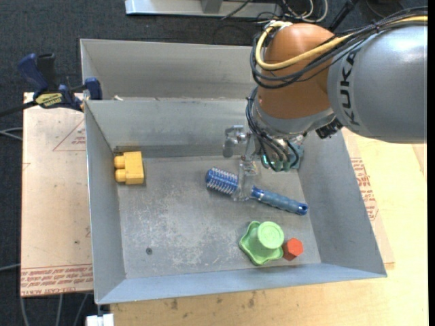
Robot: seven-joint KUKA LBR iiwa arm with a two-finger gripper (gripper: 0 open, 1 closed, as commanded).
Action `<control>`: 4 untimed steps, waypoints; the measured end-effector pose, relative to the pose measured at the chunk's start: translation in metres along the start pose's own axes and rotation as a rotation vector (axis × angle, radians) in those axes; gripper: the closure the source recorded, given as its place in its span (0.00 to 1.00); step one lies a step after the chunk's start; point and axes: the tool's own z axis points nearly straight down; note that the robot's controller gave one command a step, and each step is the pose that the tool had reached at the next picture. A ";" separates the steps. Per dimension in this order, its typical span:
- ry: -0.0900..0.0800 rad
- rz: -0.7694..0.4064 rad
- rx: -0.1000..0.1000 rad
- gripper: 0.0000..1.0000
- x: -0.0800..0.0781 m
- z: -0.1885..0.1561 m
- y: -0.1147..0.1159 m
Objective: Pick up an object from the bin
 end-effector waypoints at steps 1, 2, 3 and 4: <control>-0.019 -0.064 -0.002 0.00 -0.003 0.139 -0.007; -0.020 -0.043 0.000 0.00 -0.037 0.137 -0.012; -0.009 -0.043 -0.001 1.00 -0.033 0.141 -0.012; -0.015 -0.145 0.000 1.00 -0.009 -0.017 -0.002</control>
Offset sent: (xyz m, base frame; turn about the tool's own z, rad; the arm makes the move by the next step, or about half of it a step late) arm -0.0019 -0.0078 -0.1410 -0.0658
